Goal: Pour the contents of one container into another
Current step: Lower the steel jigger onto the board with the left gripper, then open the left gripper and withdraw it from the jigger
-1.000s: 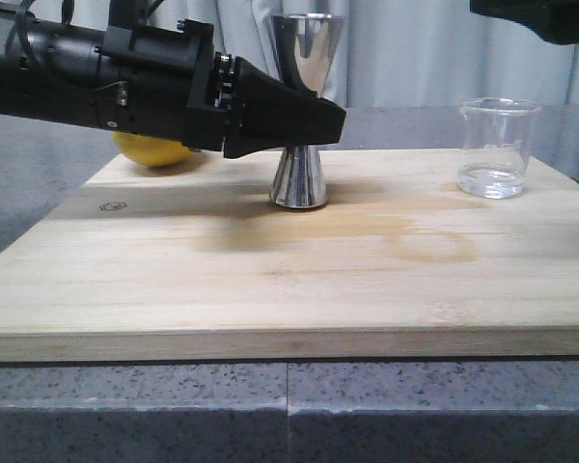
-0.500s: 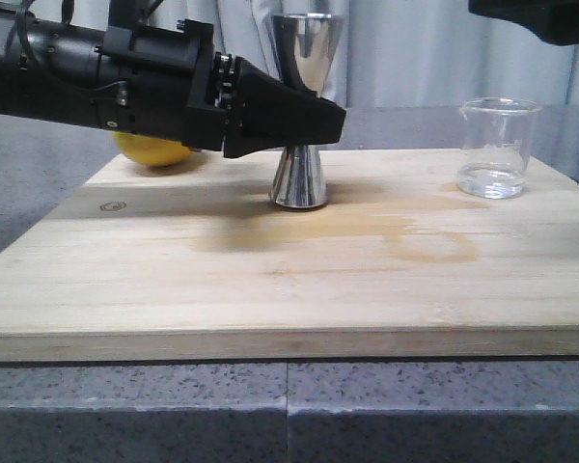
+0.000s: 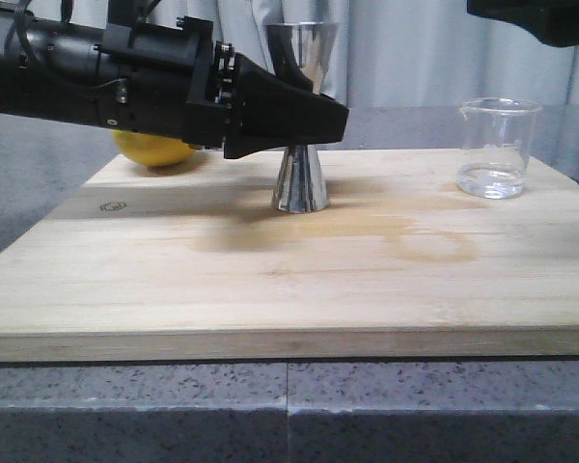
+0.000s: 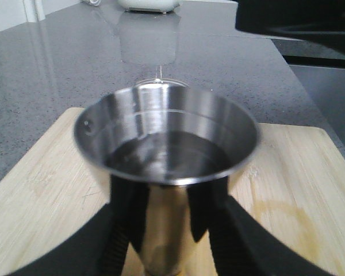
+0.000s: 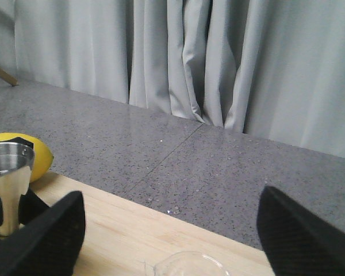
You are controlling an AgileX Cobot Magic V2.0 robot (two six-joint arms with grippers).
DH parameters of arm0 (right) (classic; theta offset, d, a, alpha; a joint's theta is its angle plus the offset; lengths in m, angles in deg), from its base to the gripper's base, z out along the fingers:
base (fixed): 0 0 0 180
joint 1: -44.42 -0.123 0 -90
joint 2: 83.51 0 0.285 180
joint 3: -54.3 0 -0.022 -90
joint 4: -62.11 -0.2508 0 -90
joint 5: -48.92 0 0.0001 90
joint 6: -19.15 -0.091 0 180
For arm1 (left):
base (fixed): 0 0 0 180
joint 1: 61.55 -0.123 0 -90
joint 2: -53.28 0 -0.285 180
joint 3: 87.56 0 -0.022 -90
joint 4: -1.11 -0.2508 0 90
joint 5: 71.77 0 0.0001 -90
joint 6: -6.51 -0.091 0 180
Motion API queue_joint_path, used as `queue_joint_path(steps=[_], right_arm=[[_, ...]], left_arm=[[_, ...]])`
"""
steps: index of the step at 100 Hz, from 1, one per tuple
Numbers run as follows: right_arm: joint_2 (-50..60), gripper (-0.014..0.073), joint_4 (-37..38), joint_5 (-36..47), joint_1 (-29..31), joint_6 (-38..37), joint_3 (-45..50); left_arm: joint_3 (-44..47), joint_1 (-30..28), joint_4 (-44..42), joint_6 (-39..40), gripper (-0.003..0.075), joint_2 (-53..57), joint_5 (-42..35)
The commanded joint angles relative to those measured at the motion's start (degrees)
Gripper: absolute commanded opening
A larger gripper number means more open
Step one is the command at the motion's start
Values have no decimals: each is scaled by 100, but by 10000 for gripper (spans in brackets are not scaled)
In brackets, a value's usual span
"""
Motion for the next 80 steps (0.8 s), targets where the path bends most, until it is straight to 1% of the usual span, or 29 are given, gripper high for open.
queue_joint_path(steps=[1, 9, 19, 26, 45, 55, 63, 70, 80], right_arm=[[118, 554, 73, 478, 40, 58, -150], [118, 554, 77, 478, 40, 58, -150], [118, 554, 86, 478, 40, 58, -150], [118, 554, 86, 478, 40, 58, -150], [118, 554, 90, 478, 40, 58, -150], [118, 554, 90, 478, 40, 58, -150], [118, 554, 90, 408, 40, 58, -176], [159, 554, 90, 5, 40, 58, -323], [317, 554, 125, -1019, 40, 58, -683]], left_arm=[[-132, -11, 461, -19, 343, 265, 588], [-132, -11, 461, -19, 397, 265, 600], [-132, -11, 461, -7, 482, 265, 600], [-144, -11, 461, 160, 514, 265, 600], [-177, -11, 203, 459, 517, 310, 538], [-177, -11, -81, 732, 517, 459, 203], [-177, -11, -433, 1148, 517, 654, -57], [-177, -11, -785, 1523, 517, 846, -323], [-177, -11, -1292, 1995, 517, 1131, -662]])
